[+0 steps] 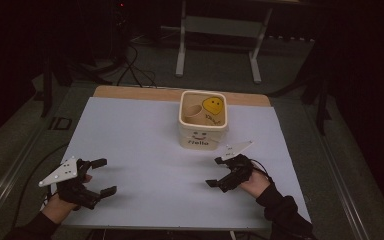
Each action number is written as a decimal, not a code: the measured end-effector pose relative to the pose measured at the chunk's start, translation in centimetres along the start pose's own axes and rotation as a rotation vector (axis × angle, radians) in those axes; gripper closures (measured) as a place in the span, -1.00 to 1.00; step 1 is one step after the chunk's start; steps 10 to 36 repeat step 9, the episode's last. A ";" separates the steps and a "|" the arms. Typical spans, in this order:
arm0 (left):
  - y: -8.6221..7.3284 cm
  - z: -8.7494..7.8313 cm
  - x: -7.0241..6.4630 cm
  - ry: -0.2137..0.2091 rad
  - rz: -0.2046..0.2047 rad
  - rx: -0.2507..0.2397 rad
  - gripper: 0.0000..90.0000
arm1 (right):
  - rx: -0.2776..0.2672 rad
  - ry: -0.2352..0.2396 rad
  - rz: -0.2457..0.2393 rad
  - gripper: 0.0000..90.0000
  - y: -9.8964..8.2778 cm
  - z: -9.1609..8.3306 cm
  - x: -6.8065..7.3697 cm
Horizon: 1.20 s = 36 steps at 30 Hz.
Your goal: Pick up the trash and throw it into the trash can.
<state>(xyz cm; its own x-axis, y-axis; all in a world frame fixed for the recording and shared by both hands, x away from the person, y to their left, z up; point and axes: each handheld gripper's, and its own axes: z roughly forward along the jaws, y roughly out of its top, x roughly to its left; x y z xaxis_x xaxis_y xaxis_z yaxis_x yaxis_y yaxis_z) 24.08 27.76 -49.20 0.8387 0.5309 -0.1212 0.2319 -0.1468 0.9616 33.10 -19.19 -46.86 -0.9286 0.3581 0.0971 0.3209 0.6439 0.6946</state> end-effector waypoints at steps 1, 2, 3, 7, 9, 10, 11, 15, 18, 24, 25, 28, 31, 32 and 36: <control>0.0 0.0 0.0 -0.002 -0.001 0.000 -0.99 | -0.002 -0.005 0.004 -0.75 -0.3 0.1 -0.1; 0.0 0.1 0.0 -0.003 -0.002 0.001 -0.99 | -0.005 0.009 0.016 -0.75 -0.5 0.2 -0.1; 0.0 0.1 0.0 -0.004 0.000 0.002 -0.99 | -0.007 0.018 0.024 -0.76 -0.7 0.3 -0.2; 0.0 0.2 -0.1 -0.007 0.000 0.006 -0.99 | 0.007 0.002 0.033 -0.76 -1.0 0.8 -0.4; -0.1 0.2 -0.1 -0.007 0.001 0.006 -0.99 | 0.015 0.003 0.033 -0.76 -1.1 1.1 -0.3; -0.1 0.2 -0.1 -0.007 0.001 0.006 -0.99 | 0.015 0.003 0.033 -0.76 -1.1 1.1 -0.3; -0.1 0.2 -0.1 -0.007 0.001 0.006 -0.99 | 0.015 0.003 0.033 -0.76 -1.1 1.1 -0.3; -0.1 0.2 -0.1 -0.007 0.001 0.006 -0.99 | 0.015 0.003 0.033 -0.76 -1.1 1.1 -0.3; -0.1 0.2 -0.1 -0.007 0.001 0.006 -0.99 | 0.015 0.003 0.033 -0.76 -1.1 1.1 -0.3; -0.1 0.2 -0.1 -0.007 0.001 0.006 -0.99 | 0.015 0.003 0.033 -0.76 -1.1 1.1 -0.3; -0.1 0.2 -0.1 -0.007 0.001 0.006 -0.99 | 0.015 0.003 0.033 -0.76 -1.1 1.1 -0.3; -0.1 0.2 -0.1 -0.007 0.001 0.006 -0.99 | 0.015 0.003 0.033 -0.76 -1.1 1.1 -0.3; -0.1 0.2 -0.1 -0.007 0.001 0.006 -0.99 | 0.015 0.003 0.033 -0.76 -1.1 1.1 -0.3; -0.1 0.2 -0.1 -0.007 0.001 0.006 -0.99 | 0.015 0.003 0.033 -0.76 -1.1 1.1 -0.3; -0.1 0.2 -0.1 -0.007 0.001 0.006 -0.99 | 0.015 0.003 0.033 -0.76 -1.1 1.1 -0.3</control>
